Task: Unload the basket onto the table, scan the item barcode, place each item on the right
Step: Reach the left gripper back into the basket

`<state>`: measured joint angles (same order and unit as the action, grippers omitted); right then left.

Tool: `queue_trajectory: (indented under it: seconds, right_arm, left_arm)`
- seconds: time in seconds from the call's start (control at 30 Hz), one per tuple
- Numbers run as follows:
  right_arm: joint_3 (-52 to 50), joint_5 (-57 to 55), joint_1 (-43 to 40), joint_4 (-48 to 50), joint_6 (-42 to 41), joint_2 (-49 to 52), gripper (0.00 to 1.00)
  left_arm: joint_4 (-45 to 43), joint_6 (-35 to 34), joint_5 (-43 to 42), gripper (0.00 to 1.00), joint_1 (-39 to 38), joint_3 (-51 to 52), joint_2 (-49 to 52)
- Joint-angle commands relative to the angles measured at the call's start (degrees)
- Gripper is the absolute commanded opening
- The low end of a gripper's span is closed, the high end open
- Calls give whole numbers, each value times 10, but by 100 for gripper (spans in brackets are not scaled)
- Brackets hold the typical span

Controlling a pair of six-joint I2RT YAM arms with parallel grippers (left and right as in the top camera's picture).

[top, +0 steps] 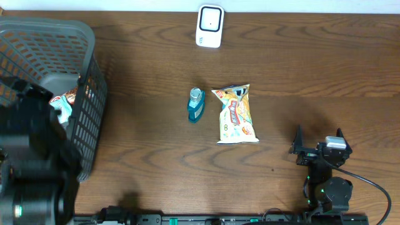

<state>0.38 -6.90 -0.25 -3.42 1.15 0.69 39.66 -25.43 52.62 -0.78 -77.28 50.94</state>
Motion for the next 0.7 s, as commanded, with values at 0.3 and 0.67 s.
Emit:
queue_trajectory:
  seconds: [0.3, 0.67]
  right_arm:
    - [-1, 0, 3, -2, 9, -3, 99]
    - [-1, 0, 3, -2, 9, -3, 99]
  left_arm:
    - [136, -338, -302, 99, 279, -2, 283]
    - [90, -402, -437, 98, 334, -2, 465]
